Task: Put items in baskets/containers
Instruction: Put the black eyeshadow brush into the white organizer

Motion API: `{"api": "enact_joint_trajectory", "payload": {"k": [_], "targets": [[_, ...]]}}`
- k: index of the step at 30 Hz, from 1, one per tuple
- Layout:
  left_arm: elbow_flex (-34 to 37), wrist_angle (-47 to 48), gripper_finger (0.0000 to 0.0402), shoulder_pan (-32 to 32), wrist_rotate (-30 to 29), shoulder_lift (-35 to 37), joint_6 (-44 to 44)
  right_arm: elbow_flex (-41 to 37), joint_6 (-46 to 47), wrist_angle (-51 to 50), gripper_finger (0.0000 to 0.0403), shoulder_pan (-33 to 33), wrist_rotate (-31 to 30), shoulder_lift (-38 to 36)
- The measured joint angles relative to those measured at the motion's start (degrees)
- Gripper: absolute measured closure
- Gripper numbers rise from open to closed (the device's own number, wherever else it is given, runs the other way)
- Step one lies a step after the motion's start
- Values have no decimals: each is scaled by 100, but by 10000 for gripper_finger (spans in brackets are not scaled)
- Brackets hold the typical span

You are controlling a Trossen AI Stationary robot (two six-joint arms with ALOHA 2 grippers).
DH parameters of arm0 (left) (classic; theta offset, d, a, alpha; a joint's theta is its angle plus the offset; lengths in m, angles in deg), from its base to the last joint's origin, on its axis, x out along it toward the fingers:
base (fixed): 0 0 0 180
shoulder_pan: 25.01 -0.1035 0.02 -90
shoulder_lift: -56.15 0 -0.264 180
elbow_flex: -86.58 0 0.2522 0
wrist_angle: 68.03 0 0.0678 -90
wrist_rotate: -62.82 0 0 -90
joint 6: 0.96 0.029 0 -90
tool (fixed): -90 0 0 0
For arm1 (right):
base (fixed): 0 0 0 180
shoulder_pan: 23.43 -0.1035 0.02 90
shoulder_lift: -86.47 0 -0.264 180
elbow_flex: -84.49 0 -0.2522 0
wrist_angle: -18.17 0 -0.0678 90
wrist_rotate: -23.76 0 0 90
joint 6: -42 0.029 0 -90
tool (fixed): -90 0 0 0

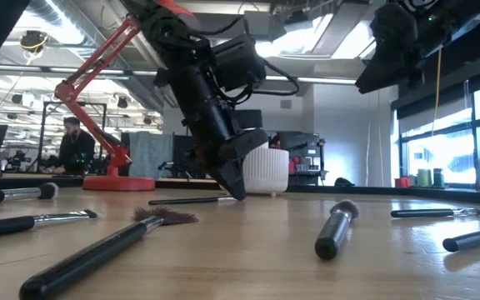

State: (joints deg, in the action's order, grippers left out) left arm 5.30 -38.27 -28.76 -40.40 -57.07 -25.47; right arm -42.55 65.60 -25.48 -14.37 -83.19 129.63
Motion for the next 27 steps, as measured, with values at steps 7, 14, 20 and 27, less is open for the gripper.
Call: {"api": "enact_joint_trajectory", "payload": {"k": [7, 14, 20, 27], "targets": [[-735, -102, 398, 76, -1052, 661, 730, 0, 84, 0, 291, 0, 2, 2], [-870, -2272, 398, -7, -3484, 1203, 2507, -2, 62, 57, 291, 0, 1, 2], [-857, -4589, 398, -551, -2621, 880, 3905, -2, -120, 135, 291, 1, -3, 4], [-857, -5642, 398, -1330, -2370, 393, 4247, -2, -203, 90, 291, 0, -4, 4]]}}
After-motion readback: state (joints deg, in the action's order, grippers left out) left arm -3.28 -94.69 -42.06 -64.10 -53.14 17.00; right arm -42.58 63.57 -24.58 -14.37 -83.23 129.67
